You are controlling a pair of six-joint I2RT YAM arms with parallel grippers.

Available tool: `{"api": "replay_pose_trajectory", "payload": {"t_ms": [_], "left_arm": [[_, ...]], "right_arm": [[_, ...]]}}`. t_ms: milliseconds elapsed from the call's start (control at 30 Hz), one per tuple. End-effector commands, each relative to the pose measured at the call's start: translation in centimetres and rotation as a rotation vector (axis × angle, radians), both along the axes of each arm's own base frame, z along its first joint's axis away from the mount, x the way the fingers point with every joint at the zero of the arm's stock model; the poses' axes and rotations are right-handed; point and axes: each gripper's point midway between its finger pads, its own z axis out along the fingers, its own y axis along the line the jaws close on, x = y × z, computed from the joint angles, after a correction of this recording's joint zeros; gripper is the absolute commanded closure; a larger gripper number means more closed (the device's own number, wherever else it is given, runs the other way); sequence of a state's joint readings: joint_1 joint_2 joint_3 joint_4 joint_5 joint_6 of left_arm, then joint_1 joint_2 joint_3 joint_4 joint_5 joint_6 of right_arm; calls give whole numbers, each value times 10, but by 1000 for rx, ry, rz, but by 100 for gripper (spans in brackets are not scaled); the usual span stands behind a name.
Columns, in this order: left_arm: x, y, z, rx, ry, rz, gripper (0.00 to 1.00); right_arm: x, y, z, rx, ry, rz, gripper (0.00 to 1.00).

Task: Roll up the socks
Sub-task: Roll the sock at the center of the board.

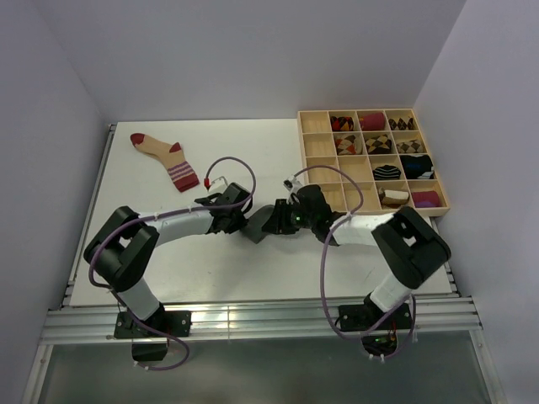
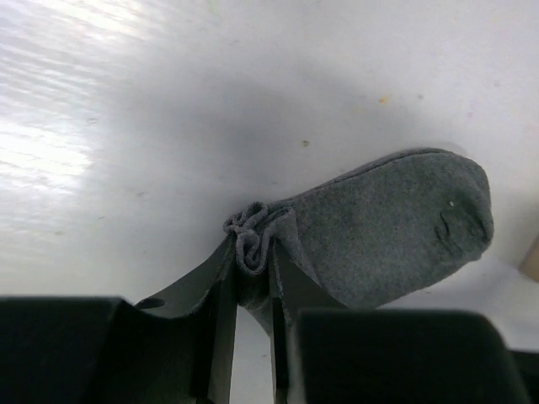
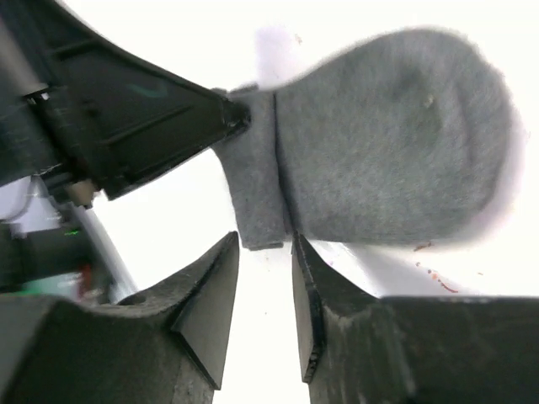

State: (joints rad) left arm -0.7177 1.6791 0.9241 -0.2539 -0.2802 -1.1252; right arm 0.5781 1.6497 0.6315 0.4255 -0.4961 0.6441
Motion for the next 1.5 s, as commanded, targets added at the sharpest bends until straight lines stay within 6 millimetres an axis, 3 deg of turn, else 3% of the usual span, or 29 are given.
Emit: {"api": "replay_pose_trajectory", "payload": {"t_ms": [0, 100, 367, 433, 467, 700, 933, 1133, 1233, 1367, 1467], "left_arm": [[-19, 36, 0, 189, 58, -8, 79], [-23, 42, 4, 224, 73, -17, 78], [-22, 32, 2, 212, 103, -58, 78], [-21, 29, 3, 206, 101, -62, 78], [-21, 28, 4, 203, 102, -66, 78], [-20, 23, 3, 186, 107, -72, 77], [-22, 19, 2, 158, 114, -72, 77], [-21, 18, 4, 131, 102, -51, 77], [-22, 18, 3, 108, 109, -39, 77], [-21, 21, 5, 84, 99, -6, 75], [-20, 25, 10, 56, 76, 37, 67]], "right_arm": [[13, -3, 24, -169, -269, -18, 60], [15, 0, 34, -256, -421, -17, 58], [-20, 49, 38, -382, -698, 113, 55], [-20, 55, 36, -427, -745, 115, 55], [-29, 63, 31, -438, -757, 142, 55], [-33, 87, 22, -518, -829, 158, 54], [-28, 92, 1, -597, -821, 182, 55], [-40, 93, -19, -600, -768, 264, 63], [-43, 91, -25, -586, -730, 296, 74], [-35, 82, -29, -575, -671, 301, 100], [-35, 78, -28, -542, -617, 313, 100]]}}
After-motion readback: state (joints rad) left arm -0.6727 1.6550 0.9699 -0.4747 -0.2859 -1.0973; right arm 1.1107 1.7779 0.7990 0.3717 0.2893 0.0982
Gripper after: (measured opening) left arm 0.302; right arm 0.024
